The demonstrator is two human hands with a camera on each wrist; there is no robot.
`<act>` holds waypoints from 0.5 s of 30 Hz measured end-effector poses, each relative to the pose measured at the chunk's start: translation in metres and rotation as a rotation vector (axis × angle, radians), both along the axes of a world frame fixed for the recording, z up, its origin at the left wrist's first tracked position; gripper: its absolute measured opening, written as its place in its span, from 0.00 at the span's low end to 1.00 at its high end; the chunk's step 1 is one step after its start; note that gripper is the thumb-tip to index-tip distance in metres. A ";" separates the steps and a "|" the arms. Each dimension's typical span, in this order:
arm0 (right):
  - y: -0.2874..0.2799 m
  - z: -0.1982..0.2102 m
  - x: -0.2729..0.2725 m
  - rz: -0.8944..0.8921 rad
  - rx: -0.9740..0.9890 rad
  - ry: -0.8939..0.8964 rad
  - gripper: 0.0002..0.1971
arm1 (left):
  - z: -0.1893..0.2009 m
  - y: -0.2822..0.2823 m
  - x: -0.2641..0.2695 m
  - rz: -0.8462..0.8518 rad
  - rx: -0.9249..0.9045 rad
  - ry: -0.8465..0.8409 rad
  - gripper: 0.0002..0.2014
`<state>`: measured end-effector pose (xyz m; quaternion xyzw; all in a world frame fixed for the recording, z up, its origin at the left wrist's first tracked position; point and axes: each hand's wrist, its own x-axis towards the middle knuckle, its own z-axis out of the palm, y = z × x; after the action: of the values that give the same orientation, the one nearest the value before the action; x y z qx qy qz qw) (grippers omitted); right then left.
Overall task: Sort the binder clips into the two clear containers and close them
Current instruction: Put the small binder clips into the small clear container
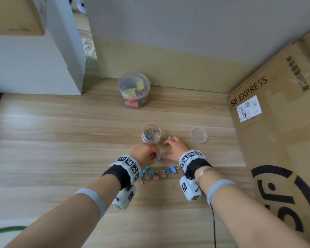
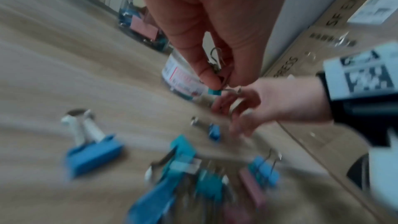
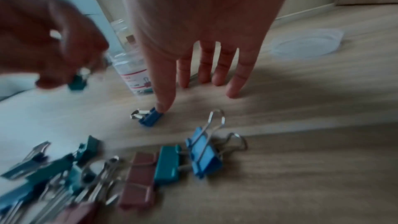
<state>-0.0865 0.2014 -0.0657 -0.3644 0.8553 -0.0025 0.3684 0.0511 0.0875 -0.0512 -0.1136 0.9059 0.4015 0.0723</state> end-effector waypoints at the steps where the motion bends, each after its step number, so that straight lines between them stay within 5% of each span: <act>1: 0.002 -0.002 0.001 0.021 0.007 0.005 0.26 | 0.008 -0.002 -0.005 0.008 0.001 0.052 0.08; 4: 0.006 -0.002 0.004 0.018 -0.046 0.045 0.21 | 0.021 -0.012 -0.026 0.091 -0.021 0.187 0.06; 10: 0.001 0.000 0.009 0.003 0.043 0.172 0.43 | 0.015 -0.027 -0.054 0.242 -0.078 -0.003 0.13; 12: 0.001 -0.004 0.014 0.049 0.071 0.143 0.42 | 0.009 -0.027 -0.053 0.199 -0.076 -0.050 0.14; 15: 0.001 -0.007 0.023 0.060 0.005 0.092 0.37 | 0.004 -0.027 -0.043 0.212 -0.063 0.102 0.12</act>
<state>-0.0637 0.2023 -0.0731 -0.3887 0.8601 0.0273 0.3292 0.0085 0.0607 -0.0471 -0.1904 0.9035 0.3834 -0.0204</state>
